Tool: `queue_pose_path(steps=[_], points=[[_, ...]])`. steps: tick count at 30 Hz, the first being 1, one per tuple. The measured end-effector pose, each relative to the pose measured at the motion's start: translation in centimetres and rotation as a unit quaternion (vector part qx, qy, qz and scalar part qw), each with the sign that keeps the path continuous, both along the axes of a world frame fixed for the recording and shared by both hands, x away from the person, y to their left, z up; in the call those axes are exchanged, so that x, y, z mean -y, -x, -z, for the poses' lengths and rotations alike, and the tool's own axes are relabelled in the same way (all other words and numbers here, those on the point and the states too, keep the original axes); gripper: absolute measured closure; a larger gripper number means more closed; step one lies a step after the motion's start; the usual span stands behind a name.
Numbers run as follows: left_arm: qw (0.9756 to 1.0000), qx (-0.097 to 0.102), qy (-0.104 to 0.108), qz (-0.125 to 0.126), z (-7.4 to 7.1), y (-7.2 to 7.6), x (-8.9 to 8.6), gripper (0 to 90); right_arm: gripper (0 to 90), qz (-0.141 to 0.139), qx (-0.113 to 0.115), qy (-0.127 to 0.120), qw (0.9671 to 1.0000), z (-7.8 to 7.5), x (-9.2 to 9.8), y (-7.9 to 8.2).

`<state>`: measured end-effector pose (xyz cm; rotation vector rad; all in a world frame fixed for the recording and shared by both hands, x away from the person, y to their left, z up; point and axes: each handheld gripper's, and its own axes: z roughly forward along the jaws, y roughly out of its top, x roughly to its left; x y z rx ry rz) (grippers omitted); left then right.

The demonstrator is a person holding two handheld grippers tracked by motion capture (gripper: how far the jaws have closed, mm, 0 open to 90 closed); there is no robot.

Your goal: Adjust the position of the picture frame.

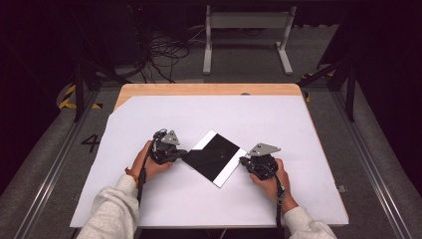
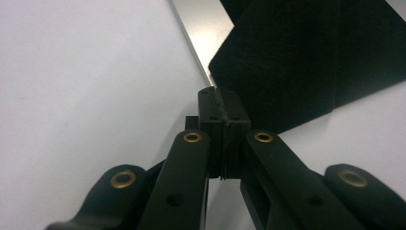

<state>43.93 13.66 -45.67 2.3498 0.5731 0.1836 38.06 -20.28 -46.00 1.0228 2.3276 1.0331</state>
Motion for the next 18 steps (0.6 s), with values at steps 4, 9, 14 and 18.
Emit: queue_pose_path(steps=[4, 9, 14, 18], points=[[0.9999, -0.005, -0.002, 0.013, -0.1, 1.0, 0.0, 90.0, 90.0, 0.002, -0.002, -0.001, 1.0, 0.0, 0.2, -0.2], [0.9995, -0.011, -0.006, 0.028, -0.2, 2.4, -0.1, 90.0, 90.0, -0.004, -0.005, 0.001, 1.0, -0.1, 0.3, -0.4], [0.9989, -0.014, 0.001, 0.044, -0.2, 4.2, -0.5, 90.0, 90.0, -0.004, -0.005, 0.0, 1.0, -0.1, 0.3, -0.8], [0.9981, -0.014, 0.005, 0.059, -0.3, 5.4, -0.5, 87.2, 90.0, -0.003, -0.002, -0.001, 1.0, 0.0, 0.1, -1.0]])
